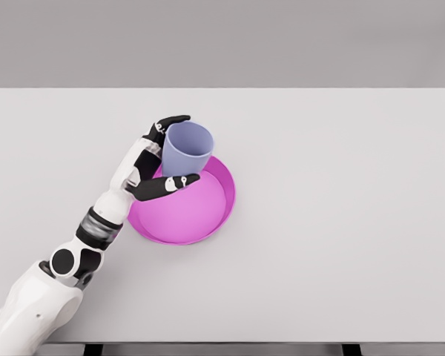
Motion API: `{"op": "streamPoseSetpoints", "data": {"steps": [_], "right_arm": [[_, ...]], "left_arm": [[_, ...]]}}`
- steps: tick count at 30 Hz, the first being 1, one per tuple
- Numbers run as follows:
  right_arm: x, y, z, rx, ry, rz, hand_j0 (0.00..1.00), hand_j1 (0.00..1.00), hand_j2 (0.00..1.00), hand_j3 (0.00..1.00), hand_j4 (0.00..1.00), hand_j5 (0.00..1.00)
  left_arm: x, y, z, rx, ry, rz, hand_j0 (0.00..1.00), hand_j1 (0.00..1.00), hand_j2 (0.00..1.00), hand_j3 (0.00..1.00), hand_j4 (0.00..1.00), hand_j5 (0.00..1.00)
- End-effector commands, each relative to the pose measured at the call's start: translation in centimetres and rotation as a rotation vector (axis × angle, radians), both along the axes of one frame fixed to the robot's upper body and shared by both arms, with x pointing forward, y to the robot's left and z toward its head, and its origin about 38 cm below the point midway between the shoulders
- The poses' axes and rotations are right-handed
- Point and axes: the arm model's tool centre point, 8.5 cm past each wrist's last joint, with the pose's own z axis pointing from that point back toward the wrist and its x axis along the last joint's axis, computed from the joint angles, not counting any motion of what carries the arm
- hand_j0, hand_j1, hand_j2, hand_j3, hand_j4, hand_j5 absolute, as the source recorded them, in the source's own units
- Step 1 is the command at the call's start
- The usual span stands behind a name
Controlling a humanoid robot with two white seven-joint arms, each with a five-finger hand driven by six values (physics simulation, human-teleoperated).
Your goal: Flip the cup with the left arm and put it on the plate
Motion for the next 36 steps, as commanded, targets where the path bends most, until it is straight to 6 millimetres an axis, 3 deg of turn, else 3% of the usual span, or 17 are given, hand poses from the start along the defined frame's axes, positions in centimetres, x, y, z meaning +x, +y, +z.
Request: {"op": "streamPoseSetpoints", "data": {"steps": [1,22,36], "right_arm": [[0.0,0.0,0.0,0.000,0.001,0.000,1.00,1.00,1.00,1.00,1.00,1.00],[0.0,0.0,0.0,0.000,0.001,0.000,1.00,1.00,1.00,1.00,1.00,1.00],[0.0,0.0,0.0,0.000,0.001,0.000,1.00,1.00,1.00,1.00,1.00,1.00]], "left_arm": [[0.0,0.2,0.1,-0.001,-0.001,0.002,0.70,0.70,0.70,0.70,0.70,0.70],[-0.9,-0.1,-1.1,-0.002,0.032,-0.005,0.71,0.71,0.71,0.71,0.71,0.71],[-0.9,-0.2,-0.6,-0.016,0.020,-0.005,0.91,0.91,0.91,0.91,0.91,0.91]]}}
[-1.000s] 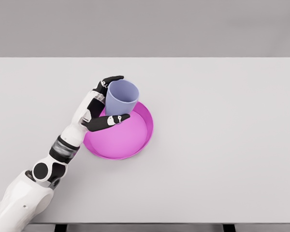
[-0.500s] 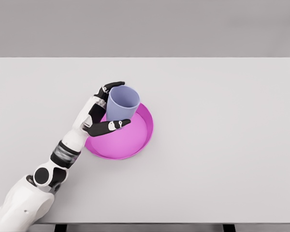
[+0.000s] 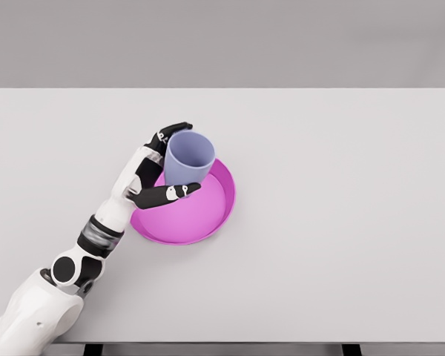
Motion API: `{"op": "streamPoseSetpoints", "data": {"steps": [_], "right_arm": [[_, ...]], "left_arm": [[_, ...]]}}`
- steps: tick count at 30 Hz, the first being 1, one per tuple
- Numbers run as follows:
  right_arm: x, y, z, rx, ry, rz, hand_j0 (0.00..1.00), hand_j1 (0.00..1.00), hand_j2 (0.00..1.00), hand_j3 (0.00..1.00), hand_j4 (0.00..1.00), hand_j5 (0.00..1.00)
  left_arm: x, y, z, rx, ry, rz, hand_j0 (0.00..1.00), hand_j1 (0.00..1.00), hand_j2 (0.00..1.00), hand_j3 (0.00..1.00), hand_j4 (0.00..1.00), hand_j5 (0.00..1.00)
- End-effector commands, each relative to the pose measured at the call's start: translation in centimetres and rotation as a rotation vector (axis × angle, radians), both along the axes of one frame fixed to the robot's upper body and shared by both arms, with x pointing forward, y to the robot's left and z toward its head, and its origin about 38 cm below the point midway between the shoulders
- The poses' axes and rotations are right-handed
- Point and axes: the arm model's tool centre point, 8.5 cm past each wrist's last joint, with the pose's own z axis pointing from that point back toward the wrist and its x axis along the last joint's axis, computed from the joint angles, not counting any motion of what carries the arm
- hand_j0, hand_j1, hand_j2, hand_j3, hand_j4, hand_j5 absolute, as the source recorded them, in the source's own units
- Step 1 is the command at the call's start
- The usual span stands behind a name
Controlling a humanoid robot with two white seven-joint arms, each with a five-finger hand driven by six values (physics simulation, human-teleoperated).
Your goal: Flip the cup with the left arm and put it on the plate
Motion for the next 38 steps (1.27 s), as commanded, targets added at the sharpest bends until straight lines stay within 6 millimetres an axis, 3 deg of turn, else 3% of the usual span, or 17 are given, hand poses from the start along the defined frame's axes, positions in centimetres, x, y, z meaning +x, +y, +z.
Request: {"op": "streamPoseSetpoints", "data": {"steps": [1,14,19,22,27,29,32,35,38], "right_arm": [[0.0,0.0,0.0,0.000,-0.001,0.000,1.00,1.00,1.00,1.00,1.00,1.00],[0.0,0.0,0.0,0.000,0.001,0.000,1.00,1.00,1.00,1.00,1.00,1.00],[0.0,0.0,0.0,0.000,0.001,0.000,1.00,1.00,1.00,1.00,1.00,1.00],[0.0,0.0,0.0,0.000,0.001,0.000,1.00,1.00,1.00,1.00,1.00,1.00],[0.0,0.0,0.0,0.000,0.001,0.000,1.00,1.00,1.00,1.00,1.00,1.00],[0.0,0.0,0.0,0.000,0.001,0.000,1.00,1.00,1.00,1.00,1.00,1.00],[0.0,0.0,0.0,0.000,0.001,0.000,1.00,1.00,1.00,1.00,1.00,1.00],[0.0,0.0,0.0,0.000,0.001,0.000,1.00,1.00,1.00,1.00,1.00,1.00],[0.0,0.0,0.0,0.000,0.001,0.000,1.00,1.00,1.00,1.00,1.00,1.00]], "left_arm": [[0.0,0.0,0.3,-0.008,-0.005,0.000,0.92,0.92,0.92,0.92,0.92,0.92],[0.0,0.3,0.4,-0.008,-0.005,0.002,0.97,0.97,0.97,0.97,0.97,0.97],[-0.7,2.3,4.7,-0.068,-0.058,-0.037,1.00,1.00,1.00,1.00,1.00,1.00],[-0.6,3.4,5.6,-0.064,-0.067,-0.035,1.00,1.00,1.00,1.00,1.00,1.00],[-0.2,8.5,7.3,0.154,-0.104,-0.028,1.00,1.00,1.00,1.00,1.00,1.00],[-0.9,11.4,7.9,0.393,-0.140,-0.098,1.00,1.00,1.00,1.00,1.00,1.00],[-1.0,14.8,10.4,0.754,-0.262,-0.126,1.00,1.00,1.00,1.00,1.00,1.00],[-0.6,17.7,11.3,0.868,-0.264,-0.077,1.00,1.00,1.00,1.00,1.00,1.00],[-0.3,18.8,11.2,0.860,-0.237,-0.046,1.00,1.00,1.00,1.00,1.00,1.00]]}}
